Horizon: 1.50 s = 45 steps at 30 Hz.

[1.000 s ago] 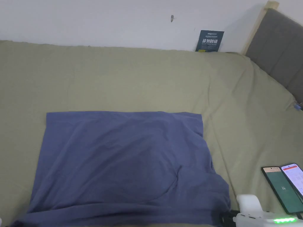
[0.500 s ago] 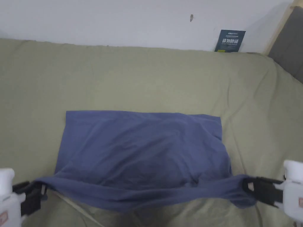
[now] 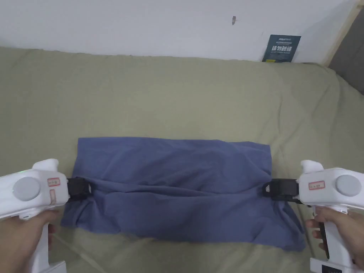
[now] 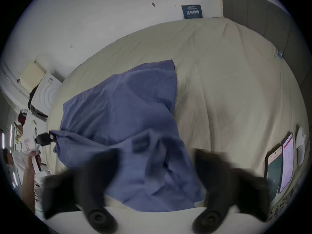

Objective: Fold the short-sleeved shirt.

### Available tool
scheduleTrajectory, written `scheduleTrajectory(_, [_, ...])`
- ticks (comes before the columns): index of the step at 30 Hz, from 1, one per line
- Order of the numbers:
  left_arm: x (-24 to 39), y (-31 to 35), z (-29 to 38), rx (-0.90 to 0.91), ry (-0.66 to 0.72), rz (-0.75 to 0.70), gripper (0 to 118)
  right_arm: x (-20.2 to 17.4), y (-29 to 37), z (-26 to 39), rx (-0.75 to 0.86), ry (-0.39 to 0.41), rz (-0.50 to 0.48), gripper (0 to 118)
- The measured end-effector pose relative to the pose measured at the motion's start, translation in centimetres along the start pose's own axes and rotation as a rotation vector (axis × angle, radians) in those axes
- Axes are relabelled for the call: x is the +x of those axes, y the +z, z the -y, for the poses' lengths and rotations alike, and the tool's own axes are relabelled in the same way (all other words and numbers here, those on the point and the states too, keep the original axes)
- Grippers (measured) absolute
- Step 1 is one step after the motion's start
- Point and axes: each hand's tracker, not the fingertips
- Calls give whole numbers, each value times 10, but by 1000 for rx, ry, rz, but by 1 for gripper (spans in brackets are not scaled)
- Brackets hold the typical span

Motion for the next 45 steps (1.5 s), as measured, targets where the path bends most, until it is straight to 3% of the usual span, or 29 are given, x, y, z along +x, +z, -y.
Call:
scheduleTrajectory(1, [-3, 13, 7, 49, -16, 24, 118, -6, 13, 9, 37, 39, -28, 118])
scheduleTrajectory(2, [-5, 31, 18, 130, -50, 57, 118, -10, 32, 20, 139, 71, -51, 118])
scheduleTrajectory(6, [-7, 116, 79, 470, -132, 33, 118, -47, 99, 90, 353, 198, 6, 118])
scheduleTrajectory(8, [-8, 147, 118, 557, -203, 49, 118, -64, 122, 133, 442, 243, 12, 118])
scheduleTrajectory(11, [-3, 178, 172, 544, -258, -60, 118, -91, 141, 195, 508, 216, 68, 118])
scheduleTrajectory(12, [-4, 179, 182, 498, -279, -94, 118, -93, 143, 209, 508, 198, 41, 117])
scheduleTrajectory(13, [-7, 180, 193, 420, -293, -84, 117, -94, 146, 223, 517, 157, 0, 109])
scheduleTrajectory(14, [-10, 179, 199, 373, -280, -63, 104, -94, 148, 236, 525, 115, -58, 81])
scheduleTrajectory(15, [-11, 177, 204, 361, -270, -82, 46, -101, 146, 241, 520, 104, -33, 18])
scheduleTrajectory(16, [-11, 172, 205, 345, -279, -127, 3, -105, 145, 249, 524, 114, 62, 0])
scheduleTrajectory(17, [-23, 164, 208, 375, -303, -131, 4, -106, 145, 257, 558, 132, 78, 0])
scheduleTrajectory(19, [-31, 153, 197, 313, -266, -69, 4, -106, 148, 259, 521, 99, -21, 0])
scheduleTrajectory(24, [-30, 115, 149, 313, -290, -94, 4, -103, 147, 255, 508, 111, 8, 0])
scheduleTrajectory(25, [-24, 107, 136, 306, -298, -97, 8, -102, 146, 254, 507, 111, 10, 0])
scheduleTrajectory(26, [-23, 90, 121, 242, -317, -111, 34, -101, 145, 252, 507, 110, 11, 0])
scheduleTrajectory(27, [-22, 75, 109, 184, -326, -126, 93, -101, 148, 250, 506, 109, 14, 0])
scheduleTrajectory(28, [-23, 57, 97, 132, -328, -138, 118, -101, 146, 248, 504, 105, 21, 0])
scheduleTrajectory(29, [-19, 46, 92, 109, -334, -129, 118, -100, 144, 246, 503, 101, 26, 0])
scheduleTrajectory(34, [-11, 2, 67, 84, -363, -170, 112, -96, 139, 237, 493, 76, 50, 0])
scheduleTrajectory(35, [-10, -4, 65, 80, -372, -199, 97, -94, 138, 235, 489, 73, 53, 0])
scheduleTrajectory(36, [-8, -7, 63, 83, -372, -226, 31, -93, 135, 233, 480, 72, 57, 0])
scheduleTrajectory(37, [-4, -3, 62, 86, -366, -229, 3, -92, 131, 229, 466, 75, 68, 0])
scheduleTrajectory(38, [-3, -8, 60, 84, -360, -240, 3, -89, 127, 225, 454, 83, 80, 2])
scheduleTrajectory(40, [-7, -12, 71, 63, -323, -189, 3, -82, 116, 211, 410, 107, 95, 18])
scheduleTrajectory(41, [-6, 4, 86, 34, -305, -164, 3, -77, 108, 201, 378, 112, 103, 18])
scheduleTrajectory(43, [-3, 14, 111, 60, -326, -183, 3, -60, 84, 176, 300, 80, 100, 93])
scheduleTrajectory(44, [-4, 9, 92, 64, -324, -181, 3, -54, 73, 165, 274, 88, 115, 118])
scheduleTrajectory(45, [-6, 2, 67, 64, -313, -169, 3, -52, 62, 155, 278, 95, 143, 118])
